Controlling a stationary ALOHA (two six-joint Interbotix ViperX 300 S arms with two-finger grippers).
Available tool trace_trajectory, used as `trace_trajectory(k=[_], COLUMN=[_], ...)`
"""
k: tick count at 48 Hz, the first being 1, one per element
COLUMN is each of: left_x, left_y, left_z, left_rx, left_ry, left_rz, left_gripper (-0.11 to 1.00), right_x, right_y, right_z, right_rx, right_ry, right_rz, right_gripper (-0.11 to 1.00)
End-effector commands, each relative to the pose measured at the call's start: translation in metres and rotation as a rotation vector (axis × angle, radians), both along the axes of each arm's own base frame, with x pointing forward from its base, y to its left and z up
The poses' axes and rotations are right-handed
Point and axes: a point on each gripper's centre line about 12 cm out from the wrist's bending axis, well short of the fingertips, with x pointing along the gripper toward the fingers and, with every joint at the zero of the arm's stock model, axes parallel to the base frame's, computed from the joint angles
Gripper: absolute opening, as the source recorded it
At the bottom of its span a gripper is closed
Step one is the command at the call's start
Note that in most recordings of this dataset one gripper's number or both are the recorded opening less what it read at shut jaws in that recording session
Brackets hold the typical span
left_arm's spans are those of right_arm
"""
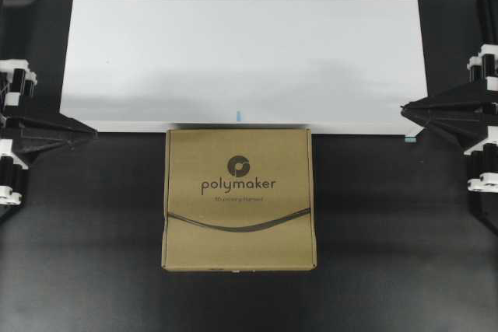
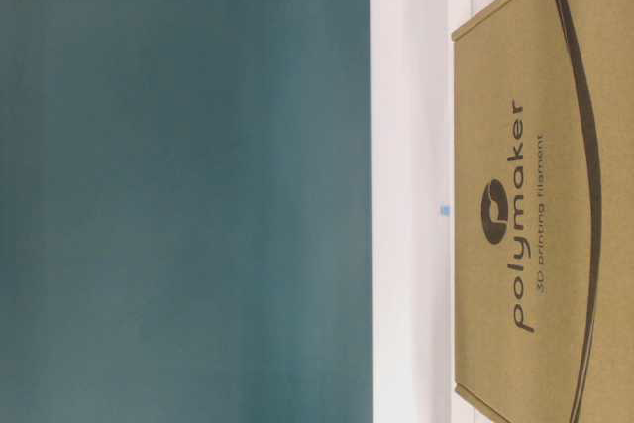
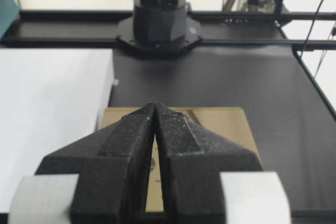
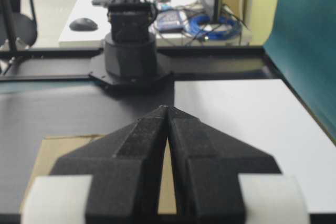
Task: Place the cardboard box on the stand after clamping it between your arms.
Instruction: 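Move both grippers inward to the left and right sides of the box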
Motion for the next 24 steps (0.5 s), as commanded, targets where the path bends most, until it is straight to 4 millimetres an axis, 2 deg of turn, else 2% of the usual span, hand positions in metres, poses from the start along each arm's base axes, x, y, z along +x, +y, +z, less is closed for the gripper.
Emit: trace_trajectory(k=[1, 5, 12, 24], left_x=[0.007, 0.010, 0.014, 0.016], left_y=[-0.001, 0.000, -0.001, -0.010], left_z=[0.009, 0.013, 0.013, 0.004], left_rx=[0.019, 0.012, 0.023, 0.027], left_ry=[0.022, 0.072, 0.196, 0.369], left_rz=[-0.006, -0.005, -0.005, -0.043], left_gripper=[0.05, 0.00, 0.00, 0.00], right_x=[0.004, 0.007, 0.007, 0.004], right_y=[0.004, 0.009, 0.020, 0.025], right_z=[0.000, -0.009, -0.025, -0.035], right_rx=[0.014, 0.025, 0.031, 0.028], right_ry=[0.011, 0.111, 0.321, 0.456], right_rz=[0.019, 0.043, 0.094, 0.113], right_gripper=[0.02, 0.01, -0.01, -0.01])
